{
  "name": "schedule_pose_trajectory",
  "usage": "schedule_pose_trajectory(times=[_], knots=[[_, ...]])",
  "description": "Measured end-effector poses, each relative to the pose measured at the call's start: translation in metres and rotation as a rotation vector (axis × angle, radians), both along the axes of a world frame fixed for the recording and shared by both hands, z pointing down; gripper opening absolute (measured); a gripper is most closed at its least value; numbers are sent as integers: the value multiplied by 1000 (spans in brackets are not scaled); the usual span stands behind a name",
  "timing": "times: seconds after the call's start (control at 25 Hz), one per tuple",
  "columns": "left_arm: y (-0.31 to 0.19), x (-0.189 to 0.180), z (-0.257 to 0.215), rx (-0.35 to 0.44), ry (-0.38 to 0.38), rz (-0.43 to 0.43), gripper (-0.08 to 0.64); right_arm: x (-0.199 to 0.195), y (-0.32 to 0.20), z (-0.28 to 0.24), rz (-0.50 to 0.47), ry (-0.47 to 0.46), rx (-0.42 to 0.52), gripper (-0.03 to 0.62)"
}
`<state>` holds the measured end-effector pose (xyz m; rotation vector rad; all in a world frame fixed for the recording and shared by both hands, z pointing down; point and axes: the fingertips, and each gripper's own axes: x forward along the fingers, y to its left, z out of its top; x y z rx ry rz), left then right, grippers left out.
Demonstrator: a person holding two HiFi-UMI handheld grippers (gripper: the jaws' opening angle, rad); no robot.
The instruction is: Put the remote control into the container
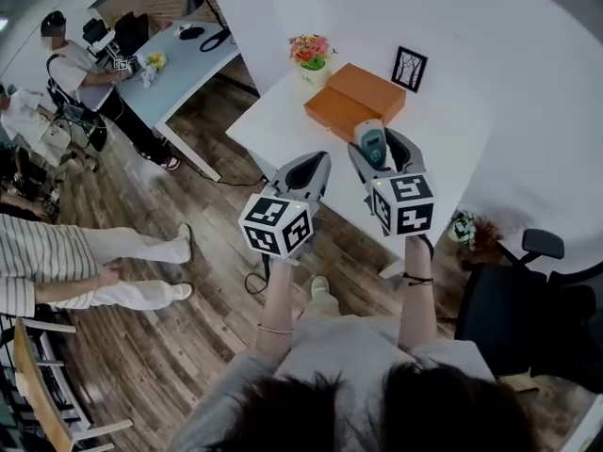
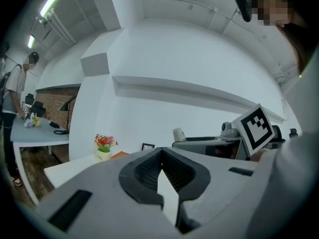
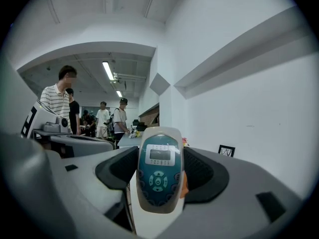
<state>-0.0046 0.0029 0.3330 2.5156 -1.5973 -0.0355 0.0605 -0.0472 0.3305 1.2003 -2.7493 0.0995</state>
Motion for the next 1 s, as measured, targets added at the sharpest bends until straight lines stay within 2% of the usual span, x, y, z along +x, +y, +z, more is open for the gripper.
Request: schedule_pose_trajectory(times=[0.64,1.0], knots=[[-66,-82,12,-29,37,115,3,-68,-59,19,115,32,-48,284],[-92,-110,29,-61,66,184,3,-91,-75,38,181,47,-77,284]])
